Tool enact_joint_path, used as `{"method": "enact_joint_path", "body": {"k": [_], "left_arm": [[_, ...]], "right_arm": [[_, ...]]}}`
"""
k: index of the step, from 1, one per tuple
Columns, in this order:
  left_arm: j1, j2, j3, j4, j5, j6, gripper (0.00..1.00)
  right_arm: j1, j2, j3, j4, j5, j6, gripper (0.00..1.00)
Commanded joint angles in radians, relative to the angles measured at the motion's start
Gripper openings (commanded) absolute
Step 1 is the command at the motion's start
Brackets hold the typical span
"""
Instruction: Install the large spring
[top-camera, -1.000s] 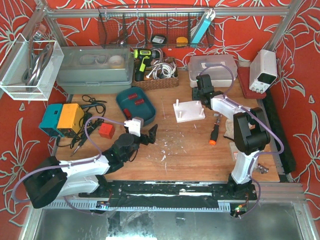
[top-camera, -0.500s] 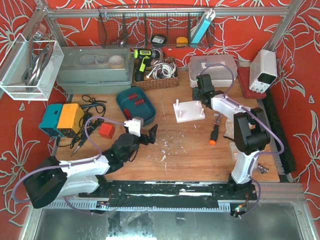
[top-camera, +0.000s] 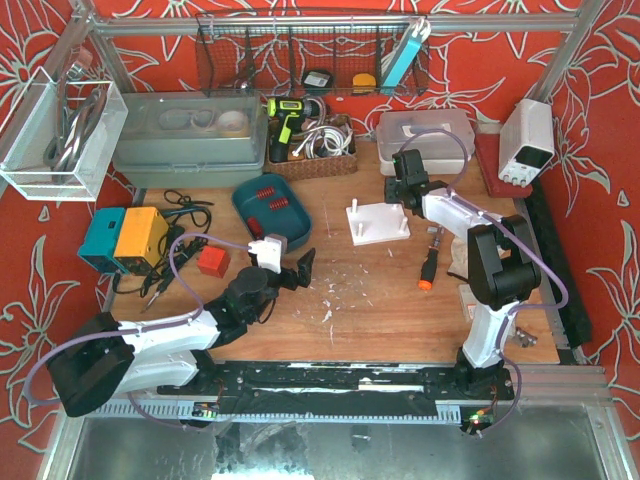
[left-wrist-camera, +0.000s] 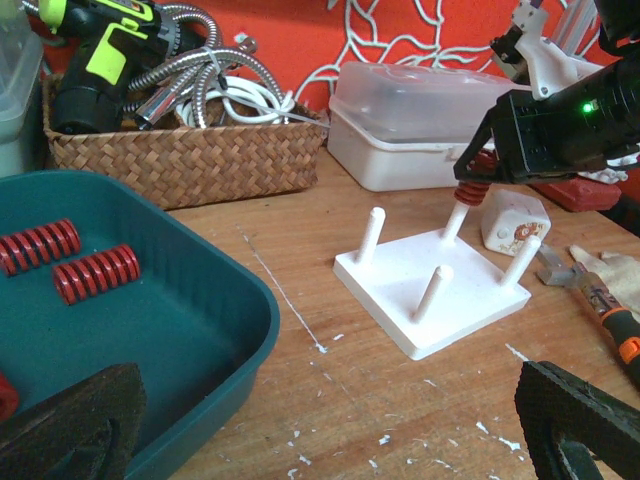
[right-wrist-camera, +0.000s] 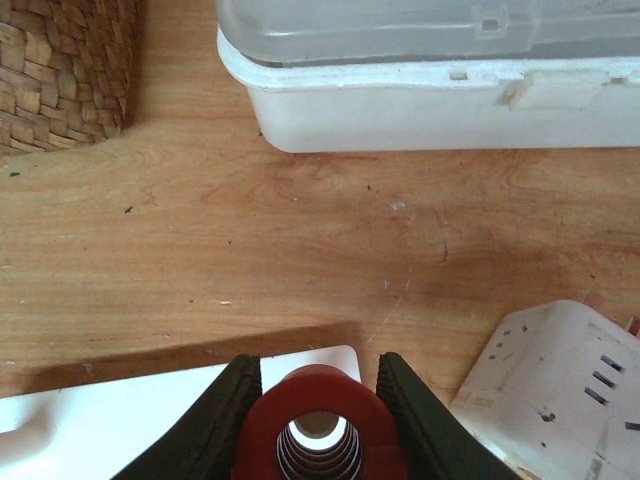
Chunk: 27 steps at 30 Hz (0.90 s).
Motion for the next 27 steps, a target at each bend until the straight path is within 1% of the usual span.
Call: {"method": "enact_joint_path", "body": {"k": [1, 8, 13, 15, 19, 24, 27], "left_arm": [[0.004, -0.011, -0.006, 0.035, -0.018, -0.009, 1.00], [0.004, -0.011, -0.006, 0.036, -0.015, -0.010, 1.00], [0.004, -0.003, -0.005, 0.037, -0.024, -0.006, 1.00], [0.004, -0.002, -0.004, 0.036, -0.023, -0.006, 1.00], [0.004, 0.000, -0.003, 0.037, -0.023, -0.008, 1.00], [0.004, 0.006, -0.002, 0.039, -0.021, -0.008, 1.00], [0.004, 0.005, -0.002, 0.036, -0.024, -0.005, 1.00]], "right_arm": [[-0.002, -0.020, 0.051, -0.042, 0.048, -0.015, 0.00], [-0.002, 0.050, 0.089, -0.031, -0.004, -0.015, 0.00], [-0.002, 0.104, 0.109, -0.044, -0.027, 0.009, 0.05], [-0.002, 0.105, 0.102, -0.048, -0.017, 0.012, 0.04], [-0.002, 0.083, 0.082, -0.018, -0.016, -0.009, 0.01], [-0.002, 0.070, 0.164, -0.077, -0.022, -0.050, 0.00], [-0.002, 0.034, 0.171, -0.102, -0.027, -0.054, 0.00]]}}
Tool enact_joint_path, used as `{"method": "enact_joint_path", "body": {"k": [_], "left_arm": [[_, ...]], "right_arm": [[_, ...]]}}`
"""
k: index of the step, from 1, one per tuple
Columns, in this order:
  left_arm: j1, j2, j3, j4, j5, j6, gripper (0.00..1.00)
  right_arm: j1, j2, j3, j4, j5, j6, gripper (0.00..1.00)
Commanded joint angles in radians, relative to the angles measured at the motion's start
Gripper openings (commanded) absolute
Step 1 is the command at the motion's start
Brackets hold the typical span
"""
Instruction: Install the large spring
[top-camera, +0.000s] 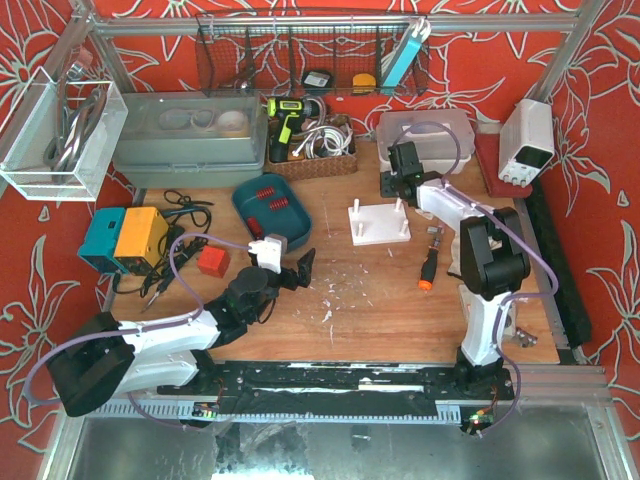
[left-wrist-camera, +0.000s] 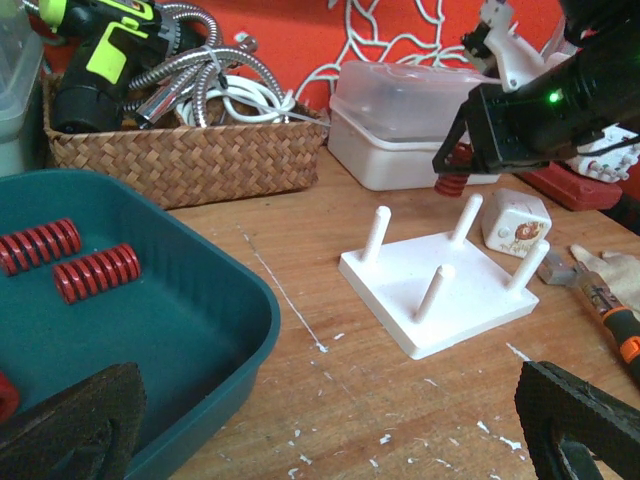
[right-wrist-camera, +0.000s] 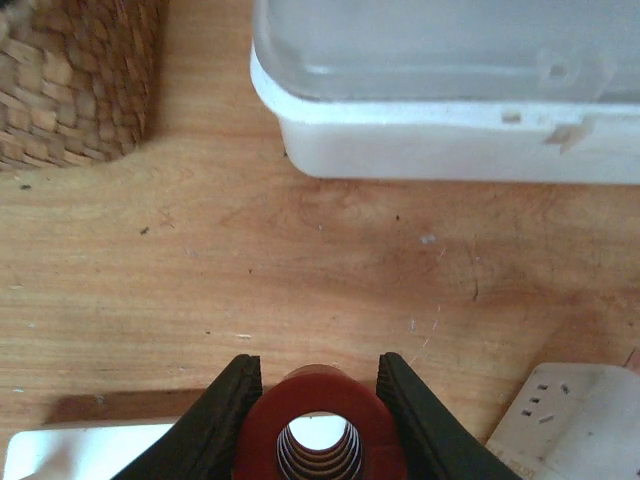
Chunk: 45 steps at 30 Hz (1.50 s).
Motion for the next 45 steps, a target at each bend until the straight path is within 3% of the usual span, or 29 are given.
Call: {"method": "enact_joint_path", "body": {"k": [1, 11, 45], "left_arm": [[0.004, 0.002, -0.003, 0.035, -0.025, -0.004, 1.00], [0.004, 0.001, -0.003, 0.036, -0.014, -0.011, 1.00], [0.004, 0.027, 0.012, 0.048, 0.064, 0.014, 1.00]], "right_arm": [[-0.002, -0.075, 0.047, -0.052, -0.007, -0.026, 0.00], [-0.014, -0.125, -0.043, -0.072, -0.032, -0.022, 0.00], [-0.025, -0.071, -0.088, -0.041, -0.024, -0.014, 0.00]]}}
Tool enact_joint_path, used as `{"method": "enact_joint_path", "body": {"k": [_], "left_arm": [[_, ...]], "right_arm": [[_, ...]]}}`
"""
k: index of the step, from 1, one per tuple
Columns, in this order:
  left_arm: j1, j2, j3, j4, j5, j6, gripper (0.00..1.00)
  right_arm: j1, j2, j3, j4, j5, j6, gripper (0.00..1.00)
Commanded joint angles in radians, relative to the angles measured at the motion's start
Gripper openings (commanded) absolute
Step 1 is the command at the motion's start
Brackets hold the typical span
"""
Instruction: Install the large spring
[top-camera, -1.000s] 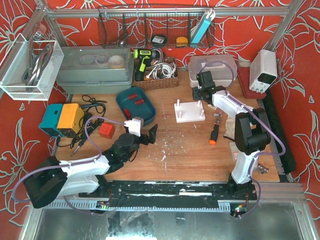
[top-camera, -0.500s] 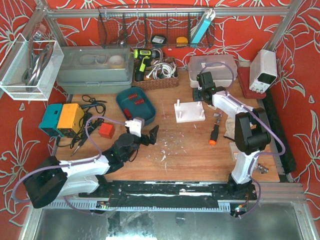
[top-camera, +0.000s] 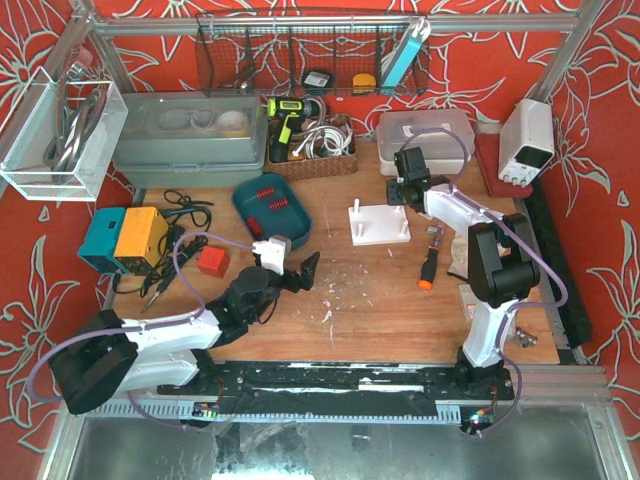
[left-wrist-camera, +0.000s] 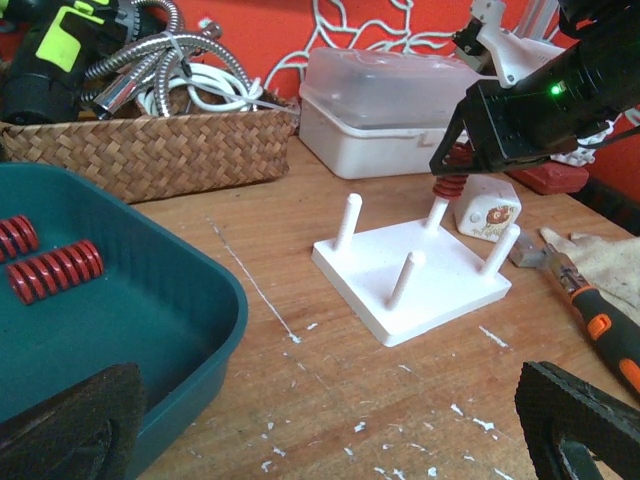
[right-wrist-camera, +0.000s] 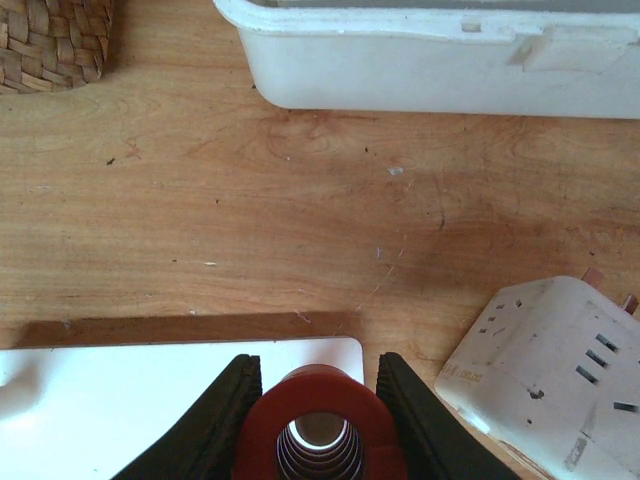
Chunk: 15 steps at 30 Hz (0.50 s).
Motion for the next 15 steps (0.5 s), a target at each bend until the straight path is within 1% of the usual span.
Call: {"method": "enact_joint_path", "body": {"k": [1, 8, 12, 15], "left_arm": [[0.004, 0.009, 0.012, 0.032, -0.001, 0.008, 1.00], [0.004, 0.012, 0.012, 0.032, -0.011, 0.014, 1.00], [0.004, 0.014, 0.013, 0.031, -0.023, 0.007, 1.00], [0.004, 0.013, 0.023, 0.010, -0.034, -0.009, 1.00]], "right_arm": [[-0.006, 0.022, -0.017, 0.018, -0.012, 0.002, 0.01], [-0.006, 0.076, -0.007, 0.042, -0.029, 0.019, 0.23], [-0.006, 0.063, 0.015, 0.008, -0.017, 0.015, 0.41], [-0.006, 0.021, 0.027, -0.028, -0.001, 0.017, 0.54]]}}
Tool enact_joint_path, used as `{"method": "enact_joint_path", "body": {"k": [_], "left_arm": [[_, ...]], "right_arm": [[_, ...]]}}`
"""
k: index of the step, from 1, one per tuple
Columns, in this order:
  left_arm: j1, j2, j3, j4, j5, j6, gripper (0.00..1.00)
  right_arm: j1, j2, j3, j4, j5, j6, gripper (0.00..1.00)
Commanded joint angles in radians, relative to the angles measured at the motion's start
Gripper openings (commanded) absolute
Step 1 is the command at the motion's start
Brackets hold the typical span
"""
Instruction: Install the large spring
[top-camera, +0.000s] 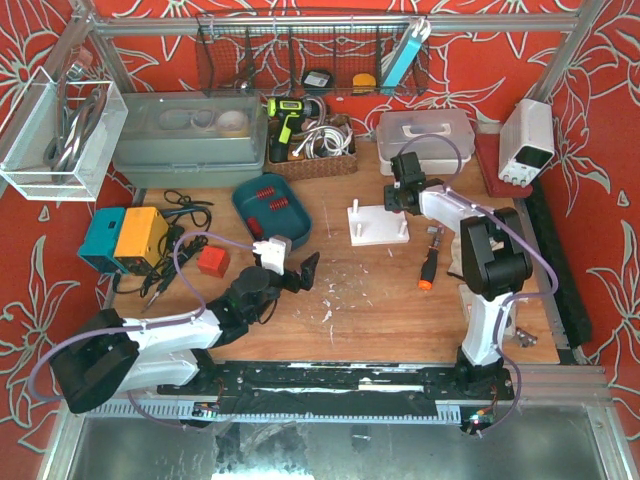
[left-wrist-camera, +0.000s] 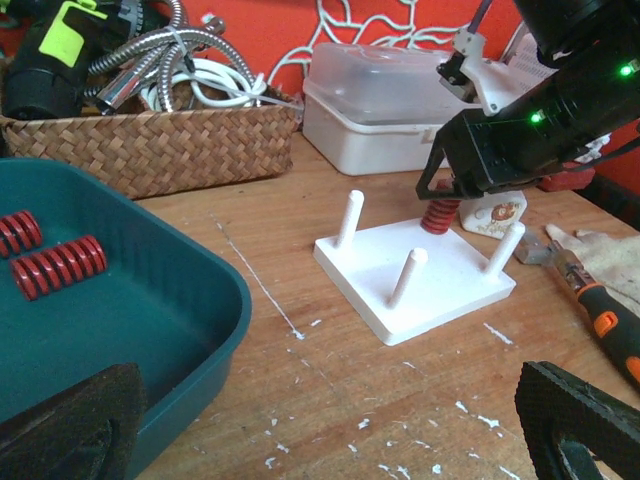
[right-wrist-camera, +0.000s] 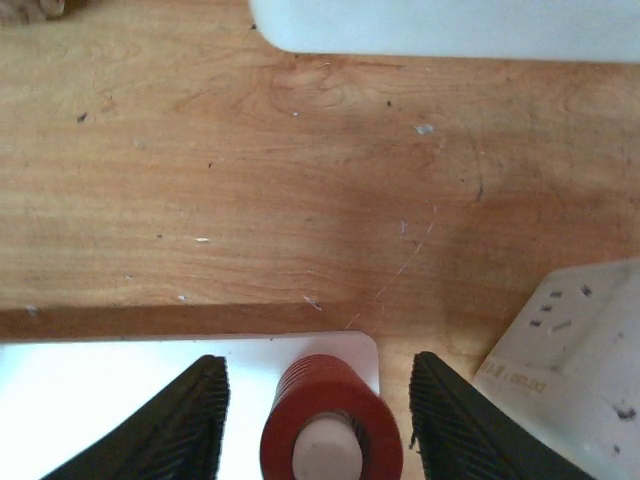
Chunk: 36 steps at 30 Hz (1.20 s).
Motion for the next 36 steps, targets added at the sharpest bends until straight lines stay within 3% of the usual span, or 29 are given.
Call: {"method": "enact_joint_path", "body": {"k": [1, 6, 9, 12, 16, 20, 23, 27, 33, 36], "left_arm": [[0.004, 0.002, 0.032, -0.009, -0.036, -0.020, 1.00], [0.016, 0.007, 0.131, -0.195, -0.063, -0.038, 0.91], [0.066, 0.064, 0.266, -0.393, -0.069, -0.063, 0.83], [0.148, 0.116, 0.362, -0.507, 0.012, -0.124, 0.75], [0.223, 0.168, 0.448, -0.580, 0.051, -0.135, 0.58], [0.277, 0.268, 0.560, -0.647, 0.040, -0.016, 0.52], [0.336, 0.354, 0.598, -0.592, 0.089, 0.136, 0.48], [0.433, 0.449, 0.682, -0.607, 0.225, 0.254, 0.44], [0.627, 0.571, 0.829, -0.681, 0.702, 0.486, 0.48], [0.681, 0.619, 0.935, -0.778, 0.797, 0.658, 0.52]], "right_arm": [[-0.006, -0.064, 0.038, -0.063, 0.019, 0.009, 0.58], [-0.004, -0.151, 0.052, -0.201, -0.056, 0.051, 0.69], [0.011, -0.284, -0.042, -0.206, -0.113, 0.089, 0.80], [0.052, -0.414, -0.153, -0.190, -0.150, 0.112, 0.86], [0.163, -0.562, -0.235, -0.227, -0.090, 0.090, 0.93], [0.203, -0.731, -0.383, -0.157, -0.074, 0.104, 0.98], [0.208, -0.852, -0.506, -0.035, -0.088, 0.122, 0.99], [0.208, -0.934, -0.560, 0.002, -0.024, 0.128, 0.99], [0.208, -0.998, -0.617, 0.066, 0.002, 0.134, 0.99], [0.208, -1.010, -0.620, 0.060, 0.023, 0.133, 0.99]]}}
